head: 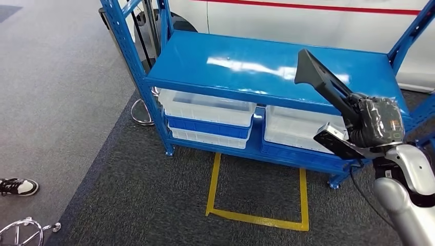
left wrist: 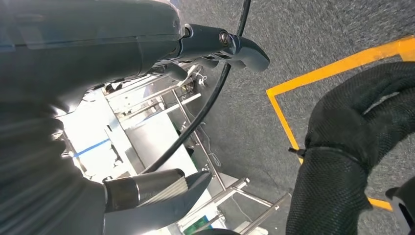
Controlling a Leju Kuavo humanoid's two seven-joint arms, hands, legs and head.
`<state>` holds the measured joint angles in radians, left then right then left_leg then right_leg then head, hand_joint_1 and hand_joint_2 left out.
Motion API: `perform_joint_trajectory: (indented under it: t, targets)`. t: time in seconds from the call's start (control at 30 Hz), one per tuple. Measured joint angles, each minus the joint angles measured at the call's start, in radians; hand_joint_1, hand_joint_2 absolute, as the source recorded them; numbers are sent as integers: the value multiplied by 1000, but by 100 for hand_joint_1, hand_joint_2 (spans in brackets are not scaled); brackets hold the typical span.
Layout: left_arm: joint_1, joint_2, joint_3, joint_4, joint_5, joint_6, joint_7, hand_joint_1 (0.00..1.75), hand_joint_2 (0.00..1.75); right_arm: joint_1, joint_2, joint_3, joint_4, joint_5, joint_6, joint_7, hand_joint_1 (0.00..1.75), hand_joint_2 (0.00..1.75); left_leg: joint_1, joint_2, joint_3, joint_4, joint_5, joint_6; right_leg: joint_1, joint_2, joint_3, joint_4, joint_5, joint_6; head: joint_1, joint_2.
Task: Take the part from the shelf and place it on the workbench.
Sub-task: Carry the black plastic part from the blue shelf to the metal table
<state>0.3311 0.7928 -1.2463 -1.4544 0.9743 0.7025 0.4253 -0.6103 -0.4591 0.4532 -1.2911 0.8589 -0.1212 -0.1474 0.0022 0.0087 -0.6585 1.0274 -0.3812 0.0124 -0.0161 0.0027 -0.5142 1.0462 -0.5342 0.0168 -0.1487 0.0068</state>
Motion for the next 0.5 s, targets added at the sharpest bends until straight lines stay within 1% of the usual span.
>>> perform_joint_trajectory:
  t: [0.03, 0.07, 0.1, 0.13, 0.17, 0.2, 0.23, 0.27, 0.3, 0.33, 0.37, 0.4, 0.43, 0.47, 0.5]
  targets:
    - [10, 0, 9, -1, -15, 0, 0, 0, 175, 0, -3, -2, 2, 0, 0, 1, 175, 175, 0, -1, -3, 0, 9, -6, 2, 1, -2, -6, 3, -11, 0, 0]
    - [25, 0, 22, -1, -38, 0, 0, 0, 175, 1, -6, -3, 4, 0, -1, 3, 175, 175, 1, -1, -7, -1, 14, -12, 1, 0, -11, -7, 11, -20, 0, 0]
    - [45, 0, 42, -3, -69, 0, 0, 0, 175, 1, -8, -4, 6, 0, -1, 4, 175, 175, 2, -2, -15, 5, 5, -18, -1, 0, -19, -9, 21, -29, 1, 0]
    - [71, -1, 69, -5, -105, 0, 0, 0, 175, 3, -11, -6, 8, 0, -2, 6, 175, 175, 4, -3, -25, 27, -24, -23, -3, -1, -30, -11, 32, -38, 0, 0]
    - [100, -2, 103, -8, -141, 0, 0, 0, 175, 5, -14, -9, 10, 0, -2, 7, 175, 175, 6, -4, -40, 68, -69, -28, -4, -2, -42, -12, 45, -45, 0, 0]
    - [129, -3, 143, -12, -175, 0, 0, 0, 175, 9, -18, -14, 11, 0, -3, 8, 175, 175, 7, -4, -56, 127, -124, -32, -3, -3, -56, -12, 56, -48, 0, 0]
    - [159, -5, 183, -14, -203, 0, 0, 0, 175, 13, -23, -20, 12, -1, -4, 8, 175, 175, 8, -4, -69, 193, -169, -35, -1, -4, -70, -11, 67, -50, 0, 0]
    - [187, -7, 226, -16, -226, 0, 0, 0, 175, 19, -29, -26, 14, -1, -5, 8, 175, 175, 8, -4, -75, 248, -193, -37, 0, -5, -84, -10, 78, -50, 0, 0]
    - [216, -10, 269, -17, -245, 0, 0, 0, 175, 25, -34, -33, 15, -1, -6, 8, 175, 175, 9, -4, -67, 277, -194, -37, 1, -6, -99, -8, 87, -50, 0, 0]
    - [247, -13, 313, -17, -260, 0, 0, 0, 175, 31, -40, -41, 17, -1, -7, 8, 175, 175, 9, -4, -43, 272, -177, -34, 3, -6, -113, -6, 96, -49, 0, 0]
    - [278, -16, 358, -18, -272, 0, 0, 0, 175, 36, -46, -48, 18, -1, -7, 8, 175, 175, 8, -5, -1, 232, -152, -30, 4, -6, -125, -4, 105, -48, 0, 0]
    - [308, -19, 402, -18, -278, 0, 0, 0, 175, 42, -52, -56, 18, -1, -8, 8, 175, 175, 6, -7, 54, 165, -134, -22, 5, -6, -135, -2, 113, -46, 0, 0]
    - [335, -21, 440, -18, -282, 0, 0, 0, 175, 46, -57, -64, 17, -2, -9, 8, 175, 175, 3, -9, 109, 88, -129, -15, 6, -6, -143, -1, 121, -43, 0, 0]
    - [357, -22, 474, -18, -283, 1, 0, 0, 175, 50, -62, -72, 17, -2, -10, 8, 175, 175, -1, -10, 151, 24, -132, -9, 5, -6, -148, -2, 129, -38, 1, 0]
    - [376, -23, 500, -18, -282, 1, 0, 0, 175, 54, -66, -79, 17, -2, -12, 8, 175, 175, -5, -12, 175, -18, -138, -5, 3, -7, -150, -6, 138, -33, 1, 0]
